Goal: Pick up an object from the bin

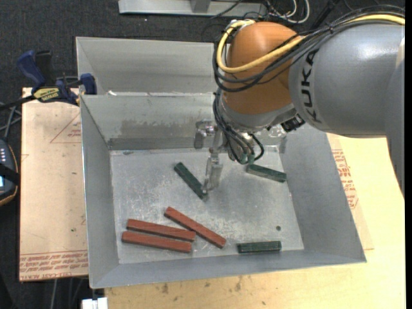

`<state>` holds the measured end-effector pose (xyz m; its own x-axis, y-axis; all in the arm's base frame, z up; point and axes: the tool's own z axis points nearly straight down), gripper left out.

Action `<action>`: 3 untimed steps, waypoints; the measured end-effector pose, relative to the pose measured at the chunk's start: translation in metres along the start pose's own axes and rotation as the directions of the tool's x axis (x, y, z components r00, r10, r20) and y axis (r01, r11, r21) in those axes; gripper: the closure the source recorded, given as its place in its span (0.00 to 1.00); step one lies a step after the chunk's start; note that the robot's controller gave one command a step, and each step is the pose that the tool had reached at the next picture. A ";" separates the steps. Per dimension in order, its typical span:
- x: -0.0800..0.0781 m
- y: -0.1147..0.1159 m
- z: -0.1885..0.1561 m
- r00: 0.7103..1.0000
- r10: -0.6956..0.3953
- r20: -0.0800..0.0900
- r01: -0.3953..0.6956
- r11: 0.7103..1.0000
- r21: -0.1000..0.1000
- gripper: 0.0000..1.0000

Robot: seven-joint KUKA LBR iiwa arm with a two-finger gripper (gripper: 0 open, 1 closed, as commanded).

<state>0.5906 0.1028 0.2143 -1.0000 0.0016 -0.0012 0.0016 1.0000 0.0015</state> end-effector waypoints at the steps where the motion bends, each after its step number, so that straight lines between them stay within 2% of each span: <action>1: 0.000 0.000 0.000 1.000 0.000 0.000 0.000 1.000 0.000 0.00; 2: -0.008 -0.005 0.032 0.998 0.069 0.007 -0.069 0.998 -0.002 0.00; 3: 0.008 -0.033 0.142 0.992 0.124 0.001 -0.124 0.992 -0.001 1.00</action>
Offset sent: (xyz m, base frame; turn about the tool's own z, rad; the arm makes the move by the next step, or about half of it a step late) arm 0.0251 -0.0210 -0.1443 0.2899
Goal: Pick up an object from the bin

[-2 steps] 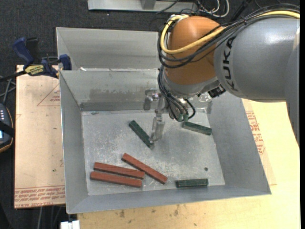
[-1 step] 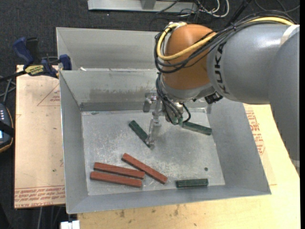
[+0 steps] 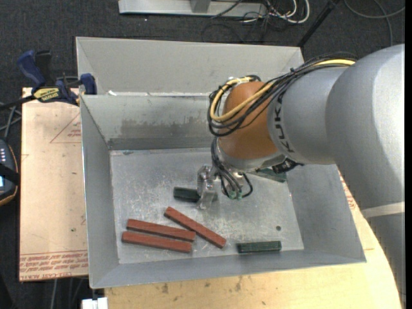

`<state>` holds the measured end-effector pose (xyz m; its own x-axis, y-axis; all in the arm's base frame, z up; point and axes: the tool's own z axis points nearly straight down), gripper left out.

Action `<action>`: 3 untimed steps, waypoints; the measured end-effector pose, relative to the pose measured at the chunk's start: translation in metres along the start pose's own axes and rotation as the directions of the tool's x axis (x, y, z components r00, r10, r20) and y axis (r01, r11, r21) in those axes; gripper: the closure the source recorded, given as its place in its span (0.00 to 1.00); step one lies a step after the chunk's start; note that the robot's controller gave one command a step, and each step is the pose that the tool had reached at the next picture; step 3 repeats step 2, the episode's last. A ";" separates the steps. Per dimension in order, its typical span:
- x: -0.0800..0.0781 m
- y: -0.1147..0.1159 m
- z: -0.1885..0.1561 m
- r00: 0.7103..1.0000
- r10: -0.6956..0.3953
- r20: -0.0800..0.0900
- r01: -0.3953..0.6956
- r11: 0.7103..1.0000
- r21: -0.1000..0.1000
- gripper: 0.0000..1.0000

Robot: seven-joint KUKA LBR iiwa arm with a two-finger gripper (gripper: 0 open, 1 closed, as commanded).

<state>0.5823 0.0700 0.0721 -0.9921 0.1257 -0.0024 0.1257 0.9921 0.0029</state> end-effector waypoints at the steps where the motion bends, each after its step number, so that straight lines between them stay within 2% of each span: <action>1: 0.000 0.000 0.000 1.000 0.000 0.000 0.000 1.000 0.000 1.00; 2: -0.019 0.002 -0.197 0.999 0.049 -0.001 -0.049 0.999 0.002 1.00; 3: -0.019 0.002 -0.197 0.999 0.049 -0.001 -0.049 0.999 0.002 1.00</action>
Offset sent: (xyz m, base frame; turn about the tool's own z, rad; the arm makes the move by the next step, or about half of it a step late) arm 0.0185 -0.0016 0.2028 0.0529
